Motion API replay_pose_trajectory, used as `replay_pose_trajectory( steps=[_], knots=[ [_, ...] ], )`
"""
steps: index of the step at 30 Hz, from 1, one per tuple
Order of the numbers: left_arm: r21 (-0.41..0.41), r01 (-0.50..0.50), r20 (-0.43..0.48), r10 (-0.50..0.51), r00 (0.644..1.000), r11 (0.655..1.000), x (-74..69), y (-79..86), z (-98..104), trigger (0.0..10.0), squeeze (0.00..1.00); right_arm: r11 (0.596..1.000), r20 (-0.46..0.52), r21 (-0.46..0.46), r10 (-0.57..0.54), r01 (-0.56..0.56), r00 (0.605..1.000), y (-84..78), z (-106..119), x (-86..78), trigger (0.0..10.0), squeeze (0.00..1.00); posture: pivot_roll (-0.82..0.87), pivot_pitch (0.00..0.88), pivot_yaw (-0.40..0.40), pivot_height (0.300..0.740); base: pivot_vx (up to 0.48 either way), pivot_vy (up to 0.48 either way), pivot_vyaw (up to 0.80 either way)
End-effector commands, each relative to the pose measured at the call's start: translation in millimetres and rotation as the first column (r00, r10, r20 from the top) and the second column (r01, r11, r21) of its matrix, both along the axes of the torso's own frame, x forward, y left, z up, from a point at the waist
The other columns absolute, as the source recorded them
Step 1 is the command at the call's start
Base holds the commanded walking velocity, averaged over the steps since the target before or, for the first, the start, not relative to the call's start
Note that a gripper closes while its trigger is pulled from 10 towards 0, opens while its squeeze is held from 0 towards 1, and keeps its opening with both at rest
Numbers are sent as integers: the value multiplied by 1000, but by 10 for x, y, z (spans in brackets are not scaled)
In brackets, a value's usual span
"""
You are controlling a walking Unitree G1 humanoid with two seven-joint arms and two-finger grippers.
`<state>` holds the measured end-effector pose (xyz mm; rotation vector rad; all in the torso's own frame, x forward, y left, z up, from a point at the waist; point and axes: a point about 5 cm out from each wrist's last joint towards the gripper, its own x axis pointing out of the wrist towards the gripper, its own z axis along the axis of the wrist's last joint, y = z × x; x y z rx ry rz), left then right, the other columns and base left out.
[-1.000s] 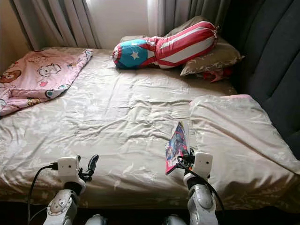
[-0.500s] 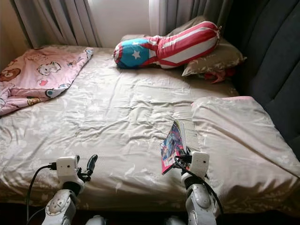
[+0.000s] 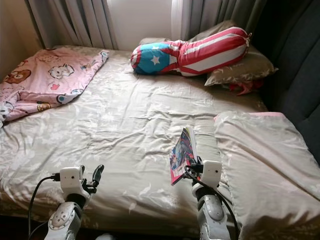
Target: Clean up the room
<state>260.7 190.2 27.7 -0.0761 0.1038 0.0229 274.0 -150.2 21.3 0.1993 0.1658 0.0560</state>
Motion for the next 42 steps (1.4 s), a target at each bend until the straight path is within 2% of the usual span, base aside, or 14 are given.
replay_pose_trajectory(
  steps=[1, 8, 35, 42],
  knots=[
    [-4, 3, -2, -3, 1000, 1000, 9, -24, 1, 10000, 0, 1000, 38, -2, 8, -8, 999, 5, 69, 56, 10000, 0, -48, 0, -45, 657, 0, 0, 0],
    [-4, 3, -2, -3, 1000, 1000, 0, -21, 1, 10000, 0, 1000, 35, -2, 10, -10, 999, 10, 63, 57, 10000, 0, -48, 0, -46, 657, 0, 0, 0],
    [7, 7, -2, -7, 1000, 1000, -10, -28, 5, 10000, 0, 1000, 42, 5, -14, 14, 999, -9, 64, 63, 10000, 0, -44, 6, -45, 657, 295, 0, 0],
    [5, 10, -4, -10, 1000, 1000, -16, -29, 2, 10000, 0, 1000, 44, 7, -8, 7, 999, 3, 67, 78, 10000, 0, -41, 9, -44, 657, 0, 0, 0]
  ],
)
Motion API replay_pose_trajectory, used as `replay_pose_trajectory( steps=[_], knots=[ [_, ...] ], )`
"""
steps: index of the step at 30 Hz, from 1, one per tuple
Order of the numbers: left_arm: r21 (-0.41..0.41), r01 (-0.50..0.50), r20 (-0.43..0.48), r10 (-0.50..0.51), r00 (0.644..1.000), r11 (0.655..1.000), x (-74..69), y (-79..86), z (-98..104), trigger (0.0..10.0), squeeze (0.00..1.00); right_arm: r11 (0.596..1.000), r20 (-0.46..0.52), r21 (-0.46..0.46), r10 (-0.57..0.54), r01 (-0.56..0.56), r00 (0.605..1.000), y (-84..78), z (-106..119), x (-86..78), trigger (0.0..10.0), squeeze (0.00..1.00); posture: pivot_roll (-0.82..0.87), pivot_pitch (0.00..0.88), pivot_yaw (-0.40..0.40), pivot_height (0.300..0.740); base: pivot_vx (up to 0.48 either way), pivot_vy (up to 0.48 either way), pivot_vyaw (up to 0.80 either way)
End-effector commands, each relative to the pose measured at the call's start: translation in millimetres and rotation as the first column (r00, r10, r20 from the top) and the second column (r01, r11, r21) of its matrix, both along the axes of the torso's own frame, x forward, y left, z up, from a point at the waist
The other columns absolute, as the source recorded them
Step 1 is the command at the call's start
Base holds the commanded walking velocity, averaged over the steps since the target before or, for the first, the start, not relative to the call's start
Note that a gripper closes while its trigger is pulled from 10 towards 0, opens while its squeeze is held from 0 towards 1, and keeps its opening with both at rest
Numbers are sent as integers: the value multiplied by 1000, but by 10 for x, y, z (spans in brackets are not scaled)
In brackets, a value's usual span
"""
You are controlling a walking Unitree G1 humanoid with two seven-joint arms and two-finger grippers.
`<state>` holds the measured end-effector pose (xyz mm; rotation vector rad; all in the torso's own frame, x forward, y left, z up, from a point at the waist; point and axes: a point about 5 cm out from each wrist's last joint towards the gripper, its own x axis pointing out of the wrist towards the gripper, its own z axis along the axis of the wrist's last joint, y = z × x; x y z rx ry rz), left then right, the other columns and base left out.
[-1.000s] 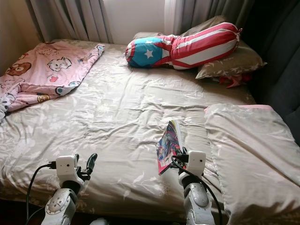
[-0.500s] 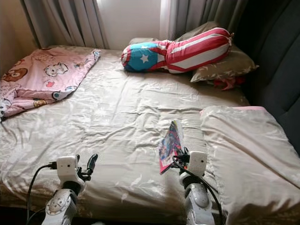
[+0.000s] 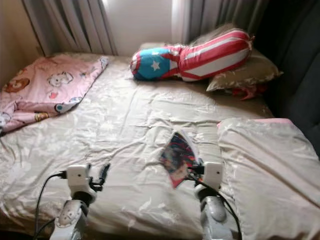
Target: Clean up the room
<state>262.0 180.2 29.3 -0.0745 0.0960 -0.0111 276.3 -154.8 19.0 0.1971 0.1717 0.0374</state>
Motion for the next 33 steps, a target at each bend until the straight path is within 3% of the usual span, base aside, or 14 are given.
replay_pose_trajectory(
  steps=[1, 10, 14, 15, 16, 18, 19, 20, 21, 26, 29, 33],
  knots=[
    [5, -24, -13, 24, 1000, 1000, -28, 71, -14, 10000, 0, 1000, 52, 10, 10, -10, 999, 48, 90, 56, 10000, 0, -41, 9, -44, 657, 0, 0, 0],
    [14, -25, -15, 25, 1000, 1000, -59, 97, -13, 10000, 0, 994, 32, 90, -66, 63, 997, -62, 104, 127, 10000, 0, -32, 23, -38, 657, 0, 0, 0],
    [22, -22, -17, 22, 1000, 1000, -80, 118, -12, 10000, 0, 977, 1, 199, -77, 75, 997, -63, 76, 143, 10000, 0, -23, 31, -30, 657, 0, 0, 0],
    [30, -17, -17, 17, 1000, 999, -87, 126, -10, 10000, 0, 950, -27, 297, -91, 94, 996, -81, 45, 150, 10000, 0, -16, 34, -27, 657, 0, 0, 0],
    [30, -17, -17, 17, 1000, 999, -87, 126, -10, 10000, 0, 950, -27, 297, -91, 94, 996, -81, 45, 150, 10000, 0, -16, 34, -27, 657, 0, 0, 0],
    [39, -12, -16, 13, 1000, 999, -100, 144, -3, 10000, 0, 905, -57, 407, -110, 124, 992, -117, 6, 151, 10000, 0, -11, 38, -22, 657, 0, 0, 0],
    [47, -10, -18, 11, 1000, 999, -112, 160, -1, 10000, 0, 860, -74, 492, -116, 137, 991, -146, -25, 147, 10000, 0, -7, 44, -15, 657, 0, 0, 0],
    [47, -10, -18, 11, 1000, 999, -112, 160, -1, 10000, 0, 860, -74, 492, -116, 137, 991, -146, -25, 147, 10000, 0, -7, 44, -15, 657, 0, 0, 0],
    [54, -7, -21, 8, 1000, 999, -129, 179, 1, 10000, 0, 813, -89, 566, -106, 138, 990, -164, -65, 130, 10000, 0, -3, 48, -9, 657, 0, 0, 0],
    [79, 9, -30, -7, 1000, 997, -176, 219, 16, 10000, 0, 756, -116, 638, -92, 145, 989, -247, -164, 67, 10000, 0, 22, 74, 15, 657, 0, 0, 0],
    [101, 32, -38, -28, 999, 994, -216, 243, 33, 10000, 0, 720, -176, 659, -133, 217, 975, -384, -248, 12, 10000, 0, 29, 89, 37, 657, 0, 0, 0],
    [115, 47, -54, -40, 998, 992, -261, 267, 35, 10000, 0, 741, -245, 611, -156, 278, 957, -501, -339, -68, 10000, 0, 39, 96, 52, 657, 0, 0, 0]
  ],
)
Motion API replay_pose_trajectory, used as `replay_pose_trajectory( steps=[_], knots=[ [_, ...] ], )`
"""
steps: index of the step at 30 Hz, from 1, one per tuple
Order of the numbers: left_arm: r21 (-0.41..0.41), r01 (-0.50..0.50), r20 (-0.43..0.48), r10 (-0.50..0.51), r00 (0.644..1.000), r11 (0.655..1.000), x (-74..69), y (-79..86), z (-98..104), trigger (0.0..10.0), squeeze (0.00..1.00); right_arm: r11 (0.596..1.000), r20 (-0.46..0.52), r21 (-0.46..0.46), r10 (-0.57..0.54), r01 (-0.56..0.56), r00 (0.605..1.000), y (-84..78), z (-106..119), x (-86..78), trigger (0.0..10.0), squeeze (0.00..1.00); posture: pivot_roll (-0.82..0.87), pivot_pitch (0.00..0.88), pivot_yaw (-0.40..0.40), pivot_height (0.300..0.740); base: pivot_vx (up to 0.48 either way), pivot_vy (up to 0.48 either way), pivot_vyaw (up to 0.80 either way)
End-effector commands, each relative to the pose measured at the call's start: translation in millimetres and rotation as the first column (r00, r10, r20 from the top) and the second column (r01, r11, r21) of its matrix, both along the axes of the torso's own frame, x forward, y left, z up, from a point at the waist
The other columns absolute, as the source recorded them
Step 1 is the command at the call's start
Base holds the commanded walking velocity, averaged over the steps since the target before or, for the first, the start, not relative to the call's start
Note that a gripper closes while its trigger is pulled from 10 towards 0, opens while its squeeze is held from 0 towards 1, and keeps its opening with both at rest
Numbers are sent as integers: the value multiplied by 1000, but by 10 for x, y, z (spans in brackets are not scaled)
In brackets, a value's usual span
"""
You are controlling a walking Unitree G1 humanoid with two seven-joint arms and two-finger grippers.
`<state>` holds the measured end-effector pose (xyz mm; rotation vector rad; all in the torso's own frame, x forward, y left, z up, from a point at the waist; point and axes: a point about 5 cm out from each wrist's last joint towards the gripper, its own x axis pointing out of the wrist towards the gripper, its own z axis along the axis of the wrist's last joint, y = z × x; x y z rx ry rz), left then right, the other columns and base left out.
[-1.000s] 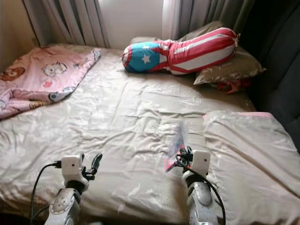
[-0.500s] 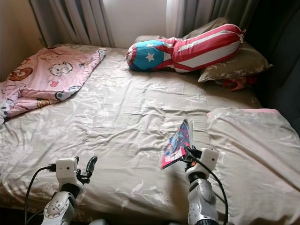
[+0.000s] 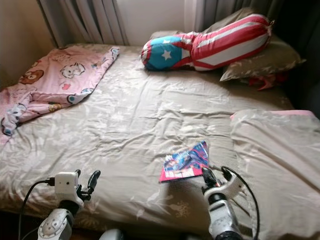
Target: Clean up the room
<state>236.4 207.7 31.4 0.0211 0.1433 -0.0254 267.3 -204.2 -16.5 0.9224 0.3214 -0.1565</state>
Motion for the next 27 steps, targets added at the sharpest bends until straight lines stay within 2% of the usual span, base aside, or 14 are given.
replay_pose_trajectory(
  steps=[1, 7, 13, 19, 20, 21, 22, 23, 24, 27],
  knots=[
    [22, 23, -7, -23, 1000, 999, -15, 0, 18, 10000, 0, 1000, -6, -12, -14, 14, 1000, -20, 4, 9, 10000, 0, 45, 99, 59, 657, 0, 0, 0],
    [41, 42, -21, -41, 999, 998, -65, 31, 36, 10000, 0, 994, -84, -24, -105, 103, 991, -155, -54, -53, 10000, 0, 51, 111, 77, 657, 0, 0, 0],
    [49, 58, -42, -56, 998, 997, -126, 31, 43, 10000, 0, 991, -146, -44, -134, 129, 980, -174, -117, -112, 10000, 0, 62, 124, 89, 657, 0, 0, 0],
    [50, 57, -50, -54, 997, 997, -146, 35, 49, 10000, 0, 990, -156, -47, -138, 132, 978, -175, -133, -129, 10000, 0, 66, 133, 91, 657, 0, 0, 0],
    [50, 57, -52, -54, 997, 997, -149, 34, 48, 10000, 0, 990, -157, -49, -135, 129, 978, -175, -135, -131, 10000, 106, 66, 133, 91, 657, 0, 0, 0],
    [50, 57, -53, -54, 997, 997, -151, 34, 49, 10000, 0, 991, -159, -50, -134, 128, 978, -174, -136, -132, 10000, 106, 66, 133, 91, 657, 0, 0, 0],
    [49, 56, -57, -53, 997, 997, -152, 31, 42, 10000, 0, 991, -160, -55, -128, 121, 979, -175, -135, -131, 10000, 620, 66, 133, 91, 657, 0, 0, 0],
    [49, 56, -58, -53, 997, 997, -152, 31, 41, 10000, 0, 991, -160, -57, -127, 120, 979, -176, -135, -131, 10000, 620, 66, 133, 91, 657, 0, 0, 0],
    [49, 55, -59, -52, 997, 997, -153, 30, 41, 10000, 0, 991, -161, -61, -126, 117, 979, -180, -132, -128, 10000, 1000, 66, 133, 91, 657, 0, 0, 0],
    [46, 53, -62, -50, 997, 998, -155, 27, 43, 10000, 0, 989, -167, -101, -122, 106, 978, -210, -120, -121, 10000, 1000, 66, 133, 91, 657, 0, 0, 0]
  ],
)
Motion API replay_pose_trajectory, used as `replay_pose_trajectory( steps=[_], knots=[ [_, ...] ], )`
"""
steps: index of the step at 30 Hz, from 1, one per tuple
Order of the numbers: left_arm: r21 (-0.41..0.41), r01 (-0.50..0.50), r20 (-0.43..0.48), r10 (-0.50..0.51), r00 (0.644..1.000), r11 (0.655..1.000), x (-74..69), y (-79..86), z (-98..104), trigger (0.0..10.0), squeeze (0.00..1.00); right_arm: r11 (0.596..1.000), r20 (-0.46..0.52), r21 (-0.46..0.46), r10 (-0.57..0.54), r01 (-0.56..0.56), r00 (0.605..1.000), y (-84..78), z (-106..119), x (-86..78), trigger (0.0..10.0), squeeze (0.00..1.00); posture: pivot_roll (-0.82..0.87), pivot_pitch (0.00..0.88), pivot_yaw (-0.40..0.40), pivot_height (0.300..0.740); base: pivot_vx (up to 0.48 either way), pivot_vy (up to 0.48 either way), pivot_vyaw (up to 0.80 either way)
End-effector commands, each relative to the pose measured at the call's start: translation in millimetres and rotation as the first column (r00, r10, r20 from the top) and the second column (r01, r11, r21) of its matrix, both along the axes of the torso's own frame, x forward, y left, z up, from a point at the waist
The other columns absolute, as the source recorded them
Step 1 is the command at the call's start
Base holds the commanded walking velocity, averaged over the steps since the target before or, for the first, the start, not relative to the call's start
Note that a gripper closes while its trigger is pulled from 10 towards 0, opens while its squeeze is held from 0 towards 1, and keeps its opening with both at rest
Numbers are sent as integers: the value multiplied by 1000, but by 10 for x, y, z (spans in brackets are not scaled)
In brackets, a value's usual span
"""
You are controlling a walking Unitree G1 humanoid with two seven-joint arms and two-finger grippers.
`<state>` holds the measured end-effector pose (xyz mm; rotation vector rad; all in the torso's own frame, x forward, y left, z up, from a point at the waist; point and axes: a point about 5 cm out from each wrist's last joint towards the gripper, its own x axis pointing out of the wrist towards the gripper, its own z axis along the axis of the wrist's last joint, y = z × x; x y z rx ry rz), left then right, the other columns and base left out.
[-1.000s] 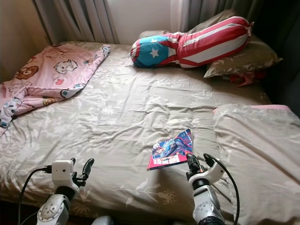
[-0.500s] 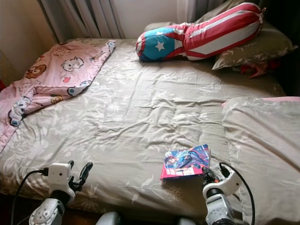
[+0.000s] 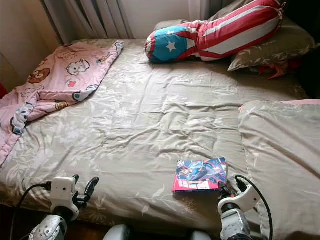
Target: Clean up the room
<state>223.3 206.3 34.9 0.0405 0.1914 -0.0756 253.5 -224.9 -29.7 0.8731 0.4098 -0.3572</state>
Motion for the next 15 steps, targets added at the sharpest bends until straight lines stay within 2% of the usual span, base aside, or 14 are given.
replay_pose_trajectory(
  steps=[1, 3, 4, 5, 6, 12, 15],
  knots=[
    [32, 2, -12, -1, 1000, 999, -25, 42, 8, 10000, 0, 999, -11, -31, 13, -13, 1000, -4, 12, 18, 10000, 1000, 66, 133, 91, 657, 0, 0, 0],
    [31, 2, -13, -1, 1000, 1000, -26, 38, 11, 10000, 0, 999, -13, -47, 14, -15, 1000, -23, 20, 22, 10000, 1000, 66, 138, 90, 657, 0, 0, 0],
    [29, 2, -13, -2, 1000, 1000, -24, 30, 12, 10000, 0, 998, -20, -67, -3, 2, 1000, -67, 34, 27, 10000, 549, 64, 139, 91, 657, 0, 0, 0],
    [28, 2, -14, -2, 1000, 1000, -20, 23, 9, 10000, 0, 995, -30, -94, -13, 10, 999, -106, 47, 31, 10000, 0, 63, 139, 90, 657, 0, 0, 0],
    [26, 3, -14, -3, 1000, 1000, -17, 20, 8, 10000, 0, 991, -26, -130, -21, 17, 999, -149, 71, 40, 10000, 0, 63, 139, 90, 657, 0, 0, 0],
    [18, 0, -16, 1, 1000, 1000, 19, -3, -5, 10000, 0, 975, -19, -184, -128, 122, 992, -335, 127, 20, 10000, 0, 48, 133, 85, 657, 0, 0, 0],
    [10, -1, -18, 1, 1000, 1000, 31, -22, -21, 10000, 0, 972, -21, -205, -121, 114, 992, -335, 117, 0, 10000, 0, 41, 126, 79, 657, 0, 0, 0]
  ],
)
